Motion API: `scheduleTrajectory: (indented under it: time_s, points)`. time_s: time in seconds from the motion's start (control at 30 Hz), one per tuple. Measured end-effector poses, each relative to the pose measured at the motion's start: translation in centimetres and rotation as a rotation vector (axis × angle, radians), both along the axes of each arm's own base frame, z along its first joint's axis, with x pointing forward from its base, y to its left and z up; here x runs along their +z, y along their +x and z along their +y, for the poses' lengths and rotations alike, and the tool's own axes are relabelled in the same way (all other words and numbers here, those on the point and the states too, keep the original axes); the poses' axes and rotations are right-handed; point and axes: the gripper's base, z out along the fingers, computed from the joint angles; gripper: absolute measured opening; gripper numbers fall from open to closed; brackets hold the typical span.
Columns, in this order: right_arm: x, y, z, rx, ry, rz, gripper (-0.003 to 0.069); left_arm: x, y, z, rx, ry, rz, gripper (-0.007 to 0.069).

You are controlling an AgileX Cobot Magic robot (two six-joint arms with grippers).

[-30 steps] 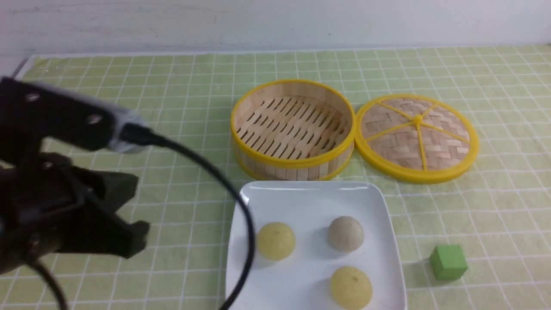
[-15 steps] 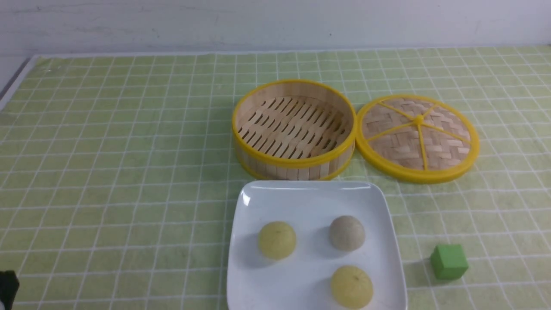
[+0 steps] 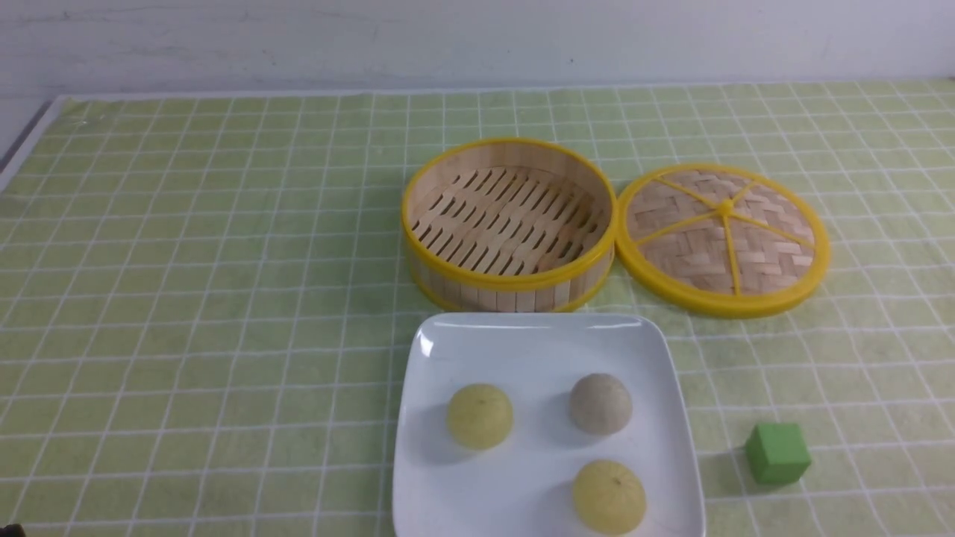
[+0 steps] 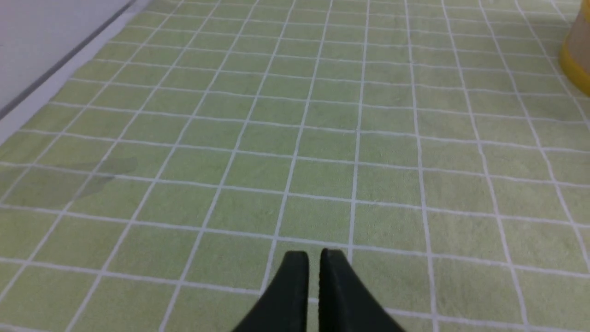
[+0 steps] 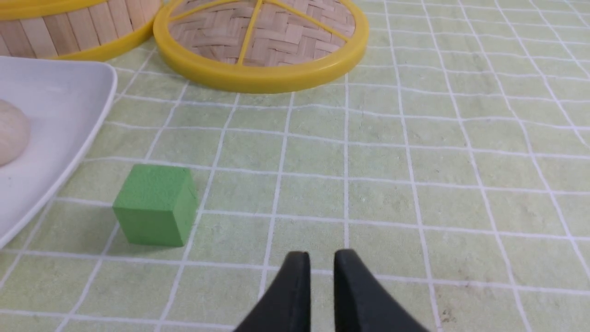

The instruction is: Put the steamed buns into the plate on the green tablecloth.

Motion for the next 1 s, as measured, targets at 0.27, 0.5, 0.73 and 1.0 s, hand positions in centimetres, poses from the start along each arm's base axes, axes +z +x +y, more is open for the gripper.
scheduleTrajectory:
  time_s: [0.27, 0.5, 0.73, 1.0]
  points:
    - [0.0, 0.0, 0.0, 0.0, 0.0, 0.0, 0.0115, -0.01, 0.03, -0.27, -0.053, 0.001, 0.001, 0.0073]
    - [0.0, 0.0, 0.0, 0.0, 0.0, 0.0, 0.0122, -0.01, 0.03, -0.27, -0.053, 0.0, 0.001, 0.0079]
    - [0.0, 0.0, 0.0, 0.0, 0.0, 0.0, 0.0132, 0.0, 0.03, -0.25, -0.052, 0.009, 0.001, 0.0088]
    - [0.0, 0.0, 0.0, 0.0, 0.0, 0.0, 0.0143, 0.0, 0.03, -0.25, -0.053, 0.01, 0.001, 0.009]
